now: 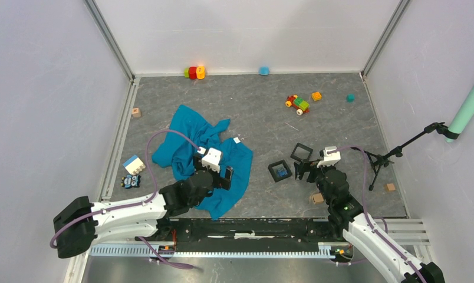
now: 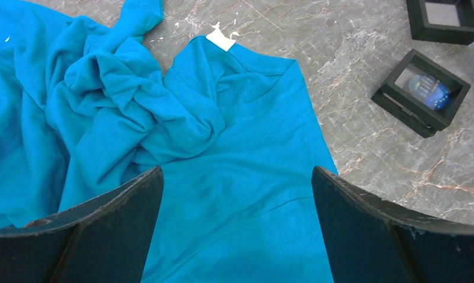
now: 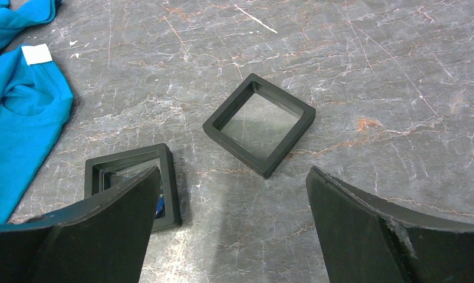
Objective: Remove the brooch from the garment
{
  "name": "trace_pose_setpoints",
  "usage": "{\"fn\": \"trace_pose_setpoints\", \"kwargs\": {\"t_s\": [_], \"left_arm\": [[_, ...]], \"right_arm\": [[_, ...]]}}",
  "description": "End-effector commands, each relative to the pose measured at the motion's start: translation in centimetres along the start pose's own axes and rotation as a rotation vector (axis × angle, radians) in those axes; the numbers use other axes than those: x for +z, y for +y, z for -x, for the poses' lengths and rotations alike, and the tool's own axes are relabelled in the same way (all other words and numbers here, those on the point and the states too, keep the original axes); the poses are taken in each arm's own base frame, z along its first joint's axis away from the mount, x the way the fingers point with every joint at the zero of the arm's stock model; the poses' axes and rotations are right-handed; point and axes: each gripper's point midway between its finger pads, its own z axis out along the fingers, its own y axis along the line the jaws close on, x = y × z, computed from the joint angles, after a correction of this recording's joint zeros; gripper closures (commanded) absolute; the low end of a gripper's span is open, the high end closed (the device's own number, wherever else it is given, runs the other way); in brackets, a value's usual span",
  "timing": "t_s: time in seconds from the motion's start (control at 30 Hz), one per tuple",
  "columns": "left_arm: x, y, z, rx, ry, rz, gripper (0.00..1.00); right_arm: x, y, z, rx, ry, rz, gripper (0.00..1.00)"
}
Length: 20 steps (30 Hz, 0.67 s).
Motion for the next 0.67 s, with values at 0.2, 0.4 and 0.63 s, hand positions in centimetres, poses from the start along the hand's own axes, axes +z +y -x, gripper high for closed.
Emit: {"fn": "trace_pose_setpoints", "kwargs": {"t_s": [0.2,0.4,0.63], "left_arm": [[0.38,-0.98,2.83,-0.127,-0.051,0.006,0.00],[0.05,-0.89,3.14,-0.124,-0.072,-0.008,0.00],[0.16,-1.14,2.98,-0.109,-0.058,-0.016,0.00]], "right_arm": [[-0.12,-0.97,-2.73,-0.005,0.046,-0.030,0.02],[-0.12,-1.01,-2.81,-0.005,0.049,-0.032,0.02],[-0.12,-1.04,-2.86,-0.004,0.051,-0.034,0.02]]}}
